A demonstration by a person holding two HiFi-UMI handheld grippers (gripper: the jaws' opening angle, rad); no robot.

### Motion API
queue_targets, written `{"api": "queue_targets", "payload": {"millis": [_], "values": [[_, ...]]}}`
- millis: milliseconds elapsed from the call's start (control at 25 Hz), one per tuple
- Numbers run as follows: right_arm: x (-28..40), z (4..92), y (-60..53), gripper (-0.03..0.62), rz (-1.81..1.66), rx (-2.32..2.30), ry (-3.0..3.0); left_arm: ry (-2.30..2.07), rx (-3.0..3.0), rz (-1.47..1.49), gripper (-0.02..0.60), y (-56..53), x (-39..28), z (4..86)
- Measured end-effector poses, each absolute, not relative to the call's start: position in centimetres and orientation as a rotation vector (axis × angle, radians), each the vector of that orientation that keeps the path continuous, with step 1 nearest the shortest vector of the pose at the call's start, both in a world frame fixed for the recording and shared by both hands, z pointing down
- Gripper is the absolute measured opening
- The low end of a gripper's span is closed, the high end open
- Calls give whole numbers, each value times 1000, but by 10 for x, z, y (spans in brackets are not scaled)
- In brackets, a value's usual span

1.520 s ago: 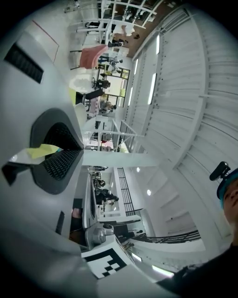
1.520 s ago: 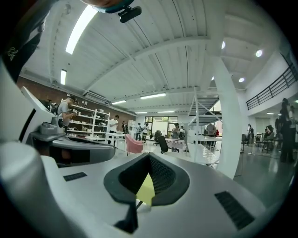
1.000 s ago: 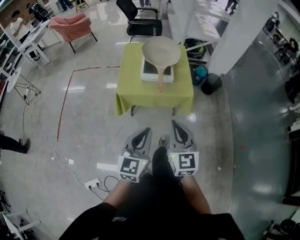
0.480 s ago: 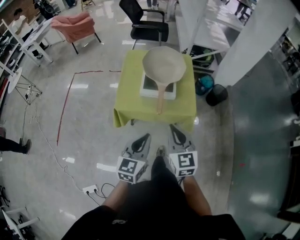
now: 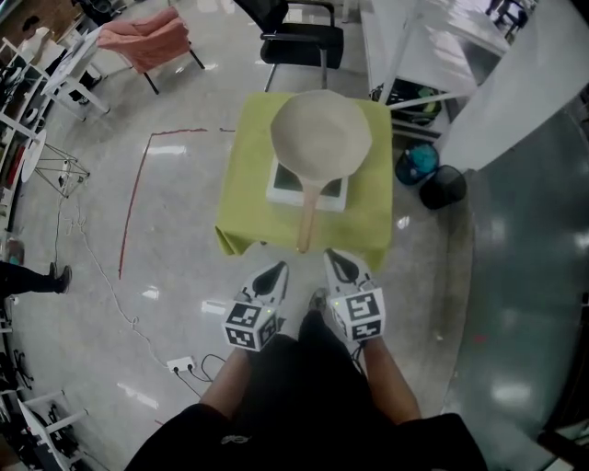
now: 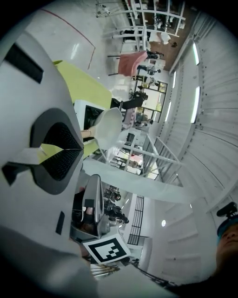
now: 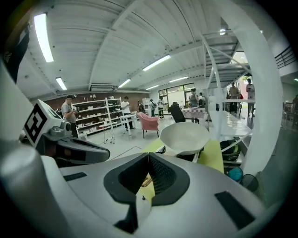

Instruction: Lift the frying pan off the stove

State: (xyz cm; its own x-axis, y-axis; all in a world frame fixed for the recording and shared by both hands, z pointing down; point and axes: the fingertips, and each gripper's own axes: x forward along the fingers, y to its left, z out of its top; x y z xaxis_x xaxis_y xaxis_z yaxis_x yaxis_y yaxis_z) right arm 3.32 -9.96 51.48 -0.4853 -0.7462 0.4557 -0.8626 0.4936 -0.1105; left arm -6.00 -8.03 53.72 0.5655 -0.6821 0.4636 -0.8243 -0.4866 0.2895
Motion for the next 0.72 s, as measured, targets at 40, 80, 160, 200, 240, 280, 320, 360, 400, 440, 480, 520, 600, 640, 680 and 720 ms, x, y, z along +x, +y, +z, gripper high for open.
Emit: {"api": "queue_targets", "payload": {"millis": [40, 80, 160, 200, 240, 280, 320, 360, 400, 440, 480, 520, 600, 640, 680, 720], "values": [[36, 520, -108, 15, 481, 1332, -2395, -1214, 2312, 403, 44, -87, -57, 541], [39, 525, -116, 15, 495, 1328, -2393, -1216, 2306, 410, 44, -92, -56, 545], [42, 533, -125, 15, 518, 1338, -2386, -1214, 2281, 423, 44, -96, -56, 555], [43, 536, -127, 15, 527, 1344, -2384, -1211, 2262, 428, 44, -95, -57, 559], [45, 537, -130, 15, 531, 1347, -2385, -1208, 2243, 430, 44, -94, -57, 562], [48, 538, -134, 15, 530, 1350, -2387, -1205, 2227, 428, 44, -96, -55, 562], [50, 540, -140, 15, 527, 1356, -2389, -1203, 2215, 424, 44, -99, -54, 562], [51, 542, -146, 15, 529, 1365, -2389, -1199, 2208, 422, 44, -102, -53, 564], [51, 545, -150, 15, 533, 1374, -2386, -1195, 2202, 421, 44, -105, -54, 568], [50, 549, -152, 15, 537, 1379, -2384, -1191, 2194, 422, 44, -106, -56, 574], [48, 553, -152, 15, 539, 1378, -2382, -1187, 2183, 422, 44, -108, -58, 580], [47, 557, -151, 15, 540, 1370, -2380, -1185, 2171, 422, 44, -109, -59, 586], [47, 561, -151, 15, 541, 1354, -2375, -1183, 2155, 432, 44, -116, -59, 595], [49, 561, -153, 15, 541, 1352, -2371, -1178, 2152, 437, 44, -122, -57, 599], [52, 561, -155, 15, 542, 1355, -2365, -1166, 2150, 438, 44, -128, -54, 603], [55, 561, -157, 15, 544, 1358, -2357, -1147, 2143, 432, 44, -134, -51, 608]]}}
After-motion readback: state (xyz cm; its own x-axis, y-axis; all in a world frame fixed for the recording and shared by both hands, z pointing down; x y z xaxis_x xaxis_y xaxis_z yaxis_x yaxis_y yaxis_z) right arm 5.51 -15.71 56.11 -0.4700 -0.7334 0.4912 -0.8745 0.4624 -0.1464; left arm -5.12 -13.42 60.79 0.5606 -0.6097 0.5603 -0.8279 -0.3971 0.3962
